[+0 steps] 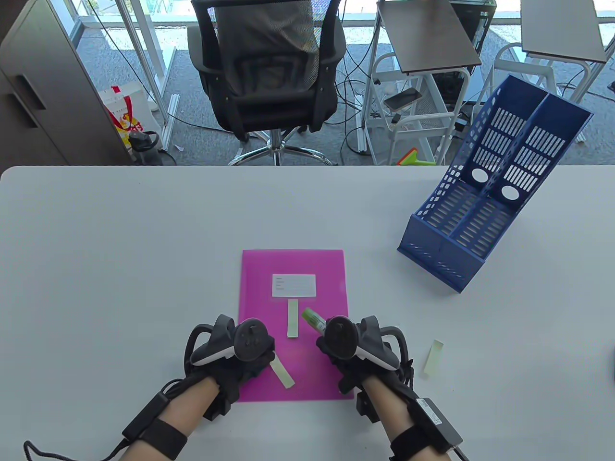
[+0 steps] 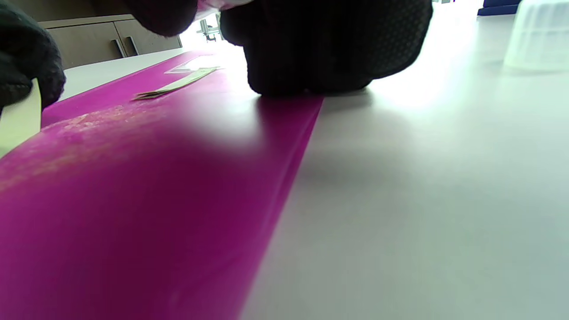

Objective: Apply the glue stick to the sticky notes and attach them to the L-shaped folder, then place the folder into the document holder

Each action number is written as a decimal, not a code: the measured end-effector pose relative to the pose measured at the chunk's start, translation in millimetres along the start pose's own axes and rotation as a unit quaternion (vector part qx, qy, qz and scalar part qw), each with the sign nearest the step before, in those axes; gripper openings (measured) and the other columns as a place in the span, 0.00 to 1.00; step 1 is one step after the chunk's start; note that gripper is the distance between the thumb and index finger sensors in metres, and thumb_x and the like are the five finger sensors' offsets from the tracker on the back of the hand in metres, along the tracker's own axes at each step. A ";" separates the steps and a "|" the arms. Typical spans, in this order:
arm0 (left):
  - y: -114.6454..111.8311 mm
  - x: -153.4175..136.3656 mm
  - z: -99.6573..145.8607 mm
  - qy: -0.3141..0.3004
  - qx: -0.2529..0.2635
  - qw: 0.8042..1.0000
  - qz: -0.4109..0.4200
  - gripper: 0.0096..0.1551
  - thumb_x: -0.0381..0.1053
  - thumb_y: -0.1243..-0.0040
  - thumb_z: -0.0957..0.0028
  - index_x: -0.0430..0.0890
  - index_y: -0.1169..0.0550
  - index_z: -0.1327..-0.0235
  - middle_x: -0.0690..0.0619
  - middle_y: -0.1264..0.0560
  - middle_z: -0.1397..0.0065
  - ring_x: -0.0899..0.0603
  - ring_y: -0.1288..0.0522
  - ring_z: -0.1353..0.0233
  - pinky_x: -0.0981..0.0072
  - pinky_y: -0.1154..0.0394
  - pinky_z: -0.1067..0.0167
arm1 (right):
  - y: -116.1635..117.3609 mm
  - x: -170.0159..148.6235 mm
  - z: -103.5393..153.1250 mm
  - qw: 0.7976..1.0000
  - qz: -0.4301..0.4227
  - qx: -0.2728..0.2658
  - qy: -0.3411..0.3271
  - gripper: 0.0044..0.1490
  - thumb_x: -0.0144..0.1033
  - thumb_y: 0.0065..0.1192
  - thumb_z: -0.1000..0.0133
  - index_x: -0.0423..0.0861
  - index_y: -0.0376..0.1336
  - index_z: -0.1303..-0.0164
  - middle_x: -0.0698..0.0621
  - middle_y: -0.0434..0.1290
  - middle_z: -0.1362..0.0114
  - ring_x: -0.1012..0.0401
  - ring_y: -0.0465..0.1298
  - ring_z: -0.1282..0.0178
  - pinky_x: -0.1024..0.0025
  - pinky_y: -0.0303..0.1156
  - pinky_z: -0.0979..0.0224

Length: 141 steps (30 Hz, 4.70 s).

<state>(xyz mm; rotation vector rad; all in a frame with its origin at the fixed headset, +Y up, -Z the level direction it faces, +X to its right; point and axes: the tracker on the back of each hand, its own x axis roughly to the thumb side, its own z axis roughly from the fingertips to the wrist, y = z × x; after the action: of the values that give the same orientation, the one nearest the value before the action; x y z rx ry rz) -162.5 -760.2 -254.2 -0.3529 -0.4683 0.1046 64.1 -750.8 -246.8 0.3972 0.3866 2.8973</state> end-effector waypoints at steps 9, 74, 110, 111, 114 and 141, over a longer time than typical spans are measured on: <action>0.9 3.9 1.5 -0.020 -0.007 1.000 0.008 0.19 0.54 0.53 0.45 0.49 0.28 0.45 0.51 0.17 0.54 0.56 0.13 0.62 0.73 0.16 0.64 | -0.3 -1.9 -0.4 1.000 -0.002 -0.002 0.001 0.34 0.50 0.50 0.35 0.39 0.58 0.28 0.47 0.73 0.29 0.43 0.72 0.31 0.52 0.71 0.31; 26.3 37.0 -43.7 0.119 0.116 0.977 -0.130 0.18 0.59 0.40 0.48 0.58 0.24 0.47 0.60 0.14 0.46 0.59 0.12 0.51 0.75 0.16 0.57 | -3.5 -23.0 -6.2 0.994 -0.107 0.000 0.024 0.34 0.51 0.50 0.35 0.39 0.59 0.29 0.48 0.74 0.32 0.47 0.72 0.33 0.54 0.72 0.32; 11.4 36.7 -63.1 0.143 -0.011 0.982 -0.126 0.29 0.61 0.46 0.46 0.62 0.34 0.29 0.60 0.27 0.35 0.56 0.24 0.43 0.65 0.22 0.41 | -2.9 -19.3 -5.7 0.996 -0.086 -0.004 0.023 0.34 0.52 0.50 0.36 0.40 0.59 0.28 0.49 0.75 0.32 0.47 0.72 0.33 0.54 0.72 0.32; 11.5 36.3 -62.5 0.141 -0.015 0.982 -0.128 0.30 0.62 0.47 0.46 0.62 0.35 0.29 0.61 0.27 0.34 0.56 0.24 0.43 0.65 0.22 0.40 | -2.9 -19.9 -5.8 0.996 -0.088 -0.005 0.024 0.34 0.52 0.50 0.36 0.40 0.58 0.28 0.49 0.75 0.32 0.47 0.72 0.33 0.54 0.72 0.32; 15.0 29.5 -55.9 0.123 -0.013 0.987 -0.104 0.33 0.65 0.47 0.48 0.62 0.36 0.28 0.60 0.28 0.32 0.57 0.24 0.41 0.67 0.21 0.38 | -3.0 -20.5 -5.9 0.996 -0.091 -0.006 0.025 0.34 0.52 0.50 0.35 0.41 0.58 0.28 0.49 0.75 0.32 0.47 0.72 0.33 0.55 0.72 0.32; 2.1 -26.6 39.6 -0.184 0.010 0.768 0.614 0.36 0.56 0.49 0.39 0.49 0.45 0.21 0.42 0.49 0.16 0.38 0.41 0.19 0.39 0.38 0.26 | -17.8 74.7 27.9 0.946 -0.206 -0.116 -0.223 0.46 0.44 0.41 0.32 0.44 0.24 0.18 0.43 0.67 0.31 0.50 0.73 0.39 0.55 0.70 0.33</action>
<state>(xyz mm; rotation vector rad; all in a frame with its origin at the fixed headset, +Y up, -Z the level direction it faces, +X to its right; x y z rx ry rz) -204.3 -750.9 -233.3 -0.5780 -0.5566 1.4945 4.1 -710.9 -208.1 0.7987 0.0423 2.3210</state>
